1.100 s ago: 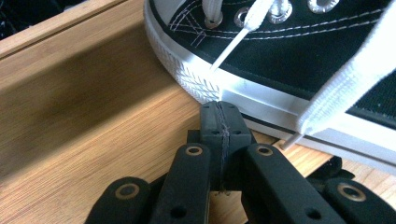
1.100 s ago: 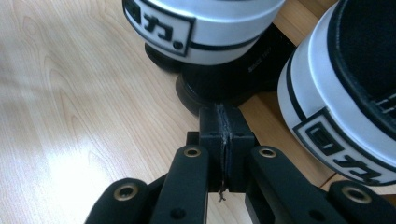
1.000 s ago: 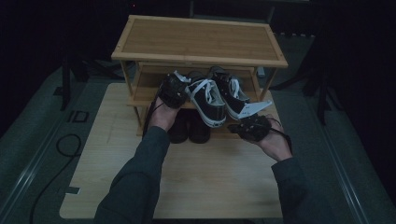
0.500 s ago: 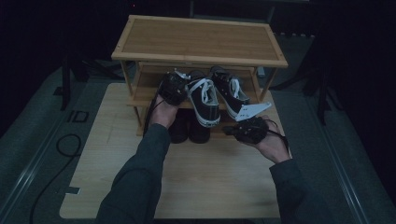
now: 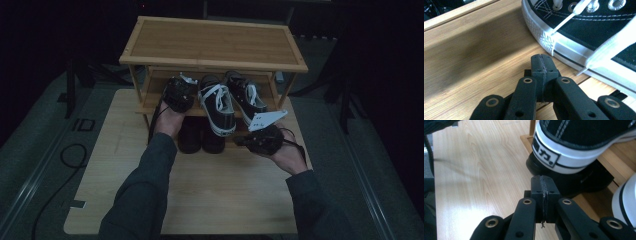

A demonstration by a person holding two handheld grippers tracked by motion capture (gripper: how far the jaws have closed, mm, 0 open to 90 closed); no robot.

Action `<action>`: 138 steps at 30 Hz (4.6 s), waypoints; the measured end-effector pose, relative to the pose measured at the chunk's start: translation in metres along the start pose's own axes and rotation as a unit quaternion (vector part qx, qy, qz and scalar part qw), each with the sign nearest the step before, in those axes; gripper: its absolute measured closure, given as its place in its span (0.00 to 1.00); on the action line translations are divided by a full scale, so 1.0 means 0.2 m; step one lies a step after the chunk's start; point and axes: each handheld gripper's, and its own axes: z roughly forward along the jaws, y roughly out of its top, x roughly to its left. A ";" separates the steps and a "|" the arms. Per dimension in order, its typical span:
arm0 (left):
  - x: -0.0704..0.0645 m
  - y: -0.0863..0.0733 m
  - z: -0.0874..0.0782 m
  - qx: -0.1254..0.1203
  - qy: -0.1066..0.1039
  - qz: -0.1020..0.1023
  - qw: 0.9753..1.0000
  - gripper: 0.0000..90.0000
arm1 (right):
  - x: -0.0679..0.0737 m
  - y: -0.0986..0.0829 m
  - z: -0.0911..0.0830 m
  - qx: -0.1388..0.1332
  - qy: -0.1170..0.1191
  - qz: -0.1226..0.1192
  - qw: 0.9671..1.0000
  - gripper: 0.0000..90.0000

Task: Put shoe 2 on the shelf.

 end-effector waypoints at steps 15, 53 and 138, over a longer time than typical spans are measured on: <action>0.02 -0.04 0.00 -0.011 -0.011 0.017 1.000 1.00 | 0.02 0.07 0.00 -0.014 0.000 -0.011 1.000 0.99; -0.01 -0.10 -0.03 -0.034 -0.018 0.045 0.998 1.00 | 0.02 0.11 0.04 -0.013 0.007 -0.018 1.000 1.00; -0.02 -0.11 -0.03 -0.044 -0.022 0.027 0.998 1.00 | -0.02 0.27 0.35 -0.027 -0.077 -0.019 0.996 1.00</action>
